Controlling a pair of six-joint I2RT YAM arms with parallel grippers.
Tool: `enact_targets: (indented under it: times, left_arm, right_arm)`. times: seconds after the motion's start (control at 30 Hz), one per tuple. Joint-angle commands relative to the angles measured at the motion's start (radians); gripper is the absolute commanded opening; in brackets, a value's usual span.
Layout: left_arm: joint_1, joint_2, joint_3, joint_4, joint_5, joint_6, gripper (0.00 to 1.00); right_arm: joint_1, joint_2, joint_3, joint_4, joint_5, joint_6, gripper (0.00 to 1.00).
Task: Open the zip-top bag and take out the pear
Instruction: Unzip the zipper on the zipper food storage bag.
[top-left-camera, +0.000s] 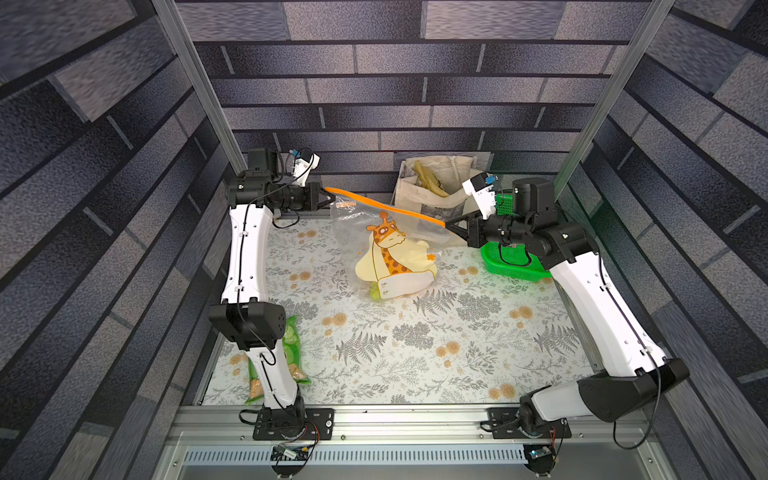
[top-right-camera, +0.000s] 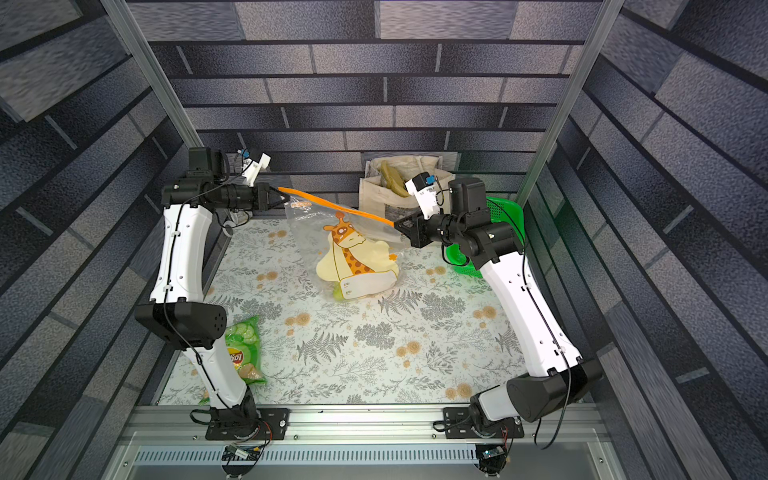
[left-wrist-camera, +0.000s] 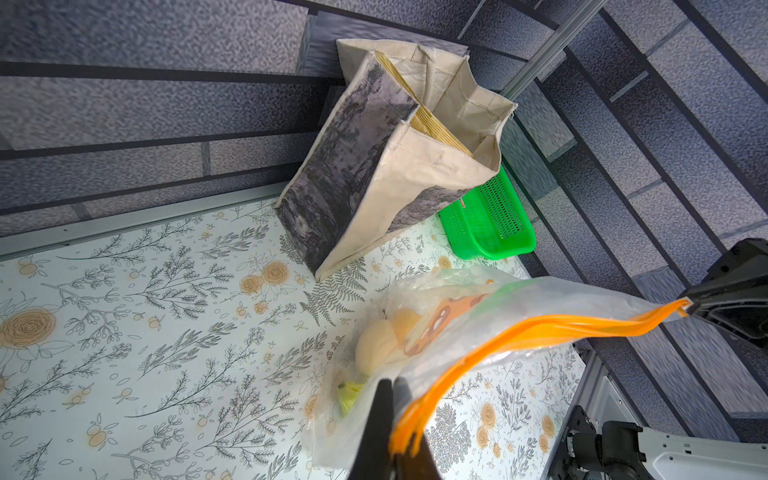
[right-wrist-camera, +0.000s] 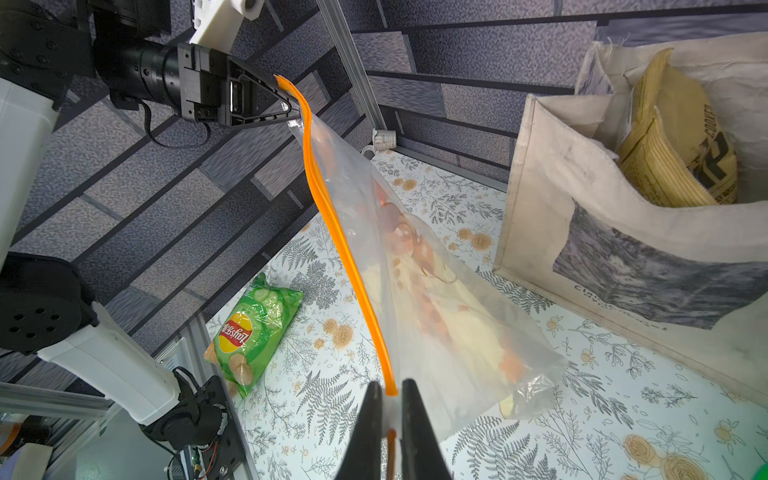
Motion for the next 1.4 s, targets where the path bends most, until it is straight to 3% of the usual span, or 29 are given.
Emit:
enact_targets:
  times: [0.0,0.03,0.1,0.17,0.2,0.37,0.53,0.67,0.83,0.93,1.1,1.23,1.37]
  left_arm:
    - [0.039,-0.037,0.012,0.044,-0.049,-0.007,0.00]
    - [0.033,-0.037,0.010,0.047,-0.019,-0.003,0.00]
    - [0.010,-0.036,0.001,0.058,0.036,0.005,0.00]
    - [-0.029,-0.037,-0.002,0.057,0.096,0.030,0.00]
    - [-0.051,-0.037,-0.002,0.053,0.107,0.041,0.00]
    - [-0.114,-0.012,0.034,0.062,0.081,0.024,0.00]
    - [-0.139,0.066,0.150,0.067,-0.011,-0.078,0.00]
    - [-0.134,0.077,0.167,0.133,-0.090,-0.181,0.00]
    - [-0.071,0.102,0.231,0.203,-0.142,-0.292,0.00]
    - [-0.033,0.126,0.302,0.193,-0.156,-0.315,0.00]
    - [-0.007,0.105,0.302,0.209,-0.208,-0.293,0.00]
    - [-0.017,0.045,0.242,0.194,-0.195,-0.273,0.00]
    - [-0.138,-0.173,-0.096,0.279,-0.245,-0.173,0.00]
  right_arm:
    - [-0.023,-0.029,-0.021,0.026,0.003,0.040,0.03]
    - [-0.024,-0.022,-0.028,0.051,-0.021,0.059,0.16]
    - [-0.023,-0.009,-0.041,0.095,-0.084,0.092,0.50]
    - [-0.024,-0.002,-0.064,0.151,-0.157,0.133,0.68]
    - [-0.023,-0.003,-0.074,0.168,-0.189,0.144,0.71]
    - [-0.024,-0.051,-0.113,0.164,-0.158,0.131,0.72]
    - [-0.025,-0.072,-0.103,0.060,0.021,0.151,0.73]
    - [-0.025,-0.104,-0.175,0.097,0.092,0.217,0.74]
    - [-0.025,-0.118,-0.248,0.162,0.080,0.266,0.74]
    - [-0.025,-0.122,-0.282,0.207,0.056,0.297,0.73]
    - [-0.026,-0.129,-0.329,0.260,0.038,0.322,0.72]
    - [-0.025,-0.118,-0.346,0.278,0.026,0.327,0.71]
    - [-0.025,-0.105,-0.382,0.324,0.010,0.343,0.71]
